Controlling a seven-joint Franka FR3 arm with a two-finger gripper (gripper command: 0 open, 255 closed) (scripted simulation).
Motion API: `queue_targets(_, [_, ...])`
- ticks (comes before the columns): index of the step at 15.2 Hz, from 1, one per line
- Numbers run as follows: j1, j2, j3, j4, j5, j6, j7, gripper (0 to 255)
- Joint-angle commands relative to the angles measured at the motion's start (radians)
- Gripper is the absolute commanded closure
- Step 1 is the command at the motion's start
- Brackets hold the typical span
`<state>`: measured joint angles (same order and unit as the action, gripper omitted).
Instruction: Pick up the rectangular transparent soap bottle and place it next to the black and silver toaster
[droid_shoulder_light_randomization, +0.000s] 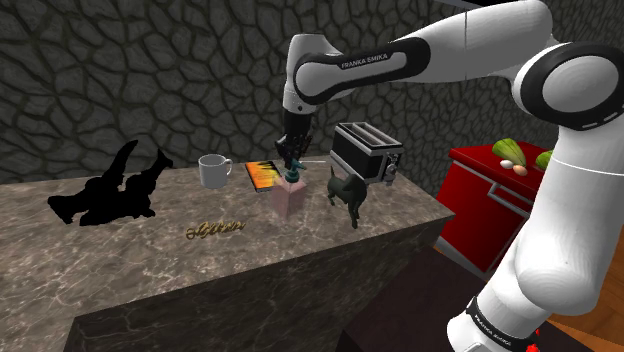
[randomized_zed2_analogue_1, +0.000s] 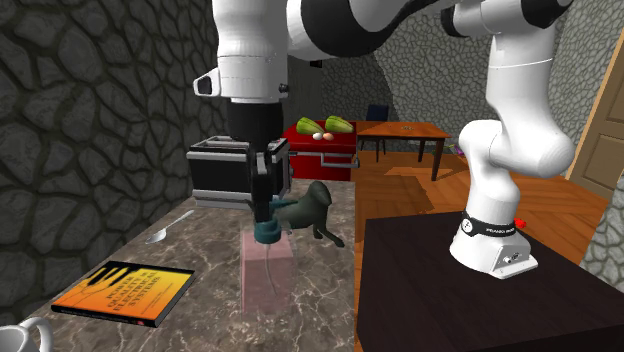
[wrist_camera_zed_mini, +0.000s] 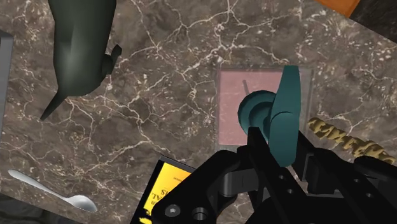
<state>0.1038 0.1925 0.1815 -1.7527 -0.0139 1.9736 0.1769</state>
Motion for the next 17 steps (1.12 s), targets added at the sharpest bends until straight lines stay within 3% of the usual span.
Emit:
queue_targets(1, [0.0,-0.005,0.0,0.019,0.001,-0.024,-0.001,255])
queue_targets(17, [0.002,-0.014,0.002,0.223,0.003,-0.236,0.001,255])
